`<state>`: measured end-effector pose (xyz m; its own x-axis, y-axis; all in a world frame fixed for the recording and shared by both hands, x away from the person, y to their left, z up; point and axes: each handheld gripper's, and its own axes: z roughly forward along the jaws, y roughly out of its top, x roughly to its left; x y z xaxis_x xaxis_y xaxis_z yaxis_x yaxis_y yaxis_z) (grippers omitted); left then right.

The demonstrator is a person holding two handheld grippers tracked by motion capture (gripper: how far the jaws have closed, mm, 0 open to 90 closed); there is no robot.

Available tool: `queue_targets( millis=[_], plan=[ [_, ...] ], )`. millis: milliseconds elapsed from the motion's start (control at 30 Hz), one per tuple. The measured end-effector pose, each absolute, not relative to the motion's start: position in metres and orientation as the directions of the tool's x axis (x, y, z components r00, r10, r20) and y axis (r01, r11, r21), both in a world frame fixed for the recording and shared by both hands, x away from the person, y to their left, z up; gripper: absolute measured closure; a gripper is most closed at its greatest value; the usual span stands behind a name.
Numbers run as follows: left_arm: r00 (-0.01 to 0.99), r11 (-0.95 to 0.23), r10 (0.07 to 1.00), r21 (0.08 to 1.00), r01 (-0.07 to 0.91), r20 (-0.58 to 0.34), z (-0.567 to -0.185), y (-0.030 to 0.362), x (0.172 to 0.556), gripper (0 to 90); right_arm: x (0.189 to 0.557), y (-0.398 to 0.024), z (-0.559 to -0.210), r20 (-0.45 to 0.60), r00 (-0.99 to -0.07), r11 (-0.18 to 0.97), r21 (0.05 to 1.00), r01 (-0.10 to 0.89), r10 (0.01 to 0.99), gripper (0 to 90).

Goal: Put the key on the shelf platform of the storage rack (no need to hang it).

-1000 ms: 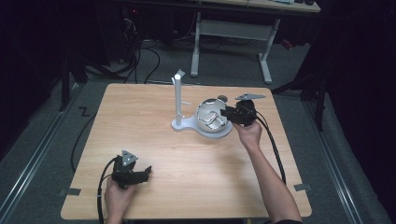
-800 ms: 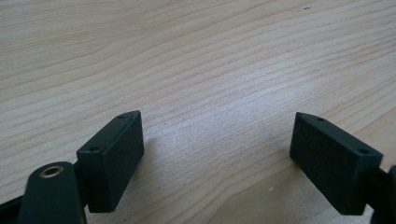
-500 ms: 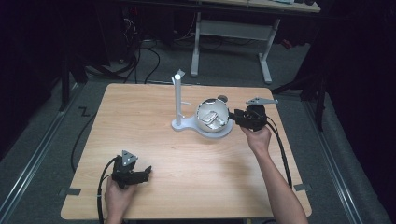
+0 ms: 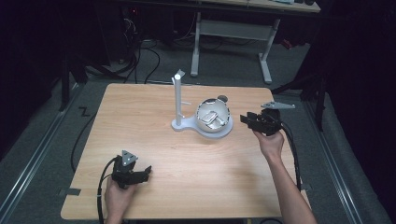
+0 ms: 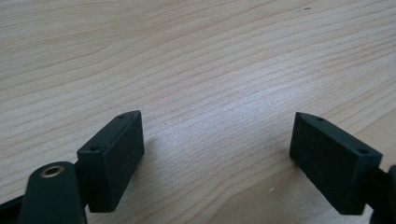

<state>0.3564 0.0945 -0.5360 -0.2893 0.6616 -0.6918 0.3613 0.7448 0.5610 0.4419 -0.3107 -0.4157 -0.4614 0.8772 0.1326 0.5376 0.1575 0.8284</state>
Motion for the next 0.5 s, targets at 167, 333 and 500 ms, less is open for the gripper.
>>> queue_targets(
  millis=[167,333,500],
  plan=[
    [-0.290,0.745,0.661,0.561,0.361,-0.692,-0.536,0.095,0.356,18.2,0.437,-0.315,-0.417,0.138,-0.464,0.150,0.833,0.532,0.875,57.9],
    [-0.290,0.745,0.661,0.561,0.361,-0.692,-0.536,0.094,0.356,18.3,0.430,-0.321,-0.420,0.152,-0.452,0.137,0.828,0.543,0.879,57.9],
    [-0.290,0.746,0.661,0.561,0.360,-0.692,-0.536,0.095,0.357,18.3,0.422,-0.324,-0.420,0.142,-0.452,0.149,0.822,0.549,0.881,58.2]
  ],
)
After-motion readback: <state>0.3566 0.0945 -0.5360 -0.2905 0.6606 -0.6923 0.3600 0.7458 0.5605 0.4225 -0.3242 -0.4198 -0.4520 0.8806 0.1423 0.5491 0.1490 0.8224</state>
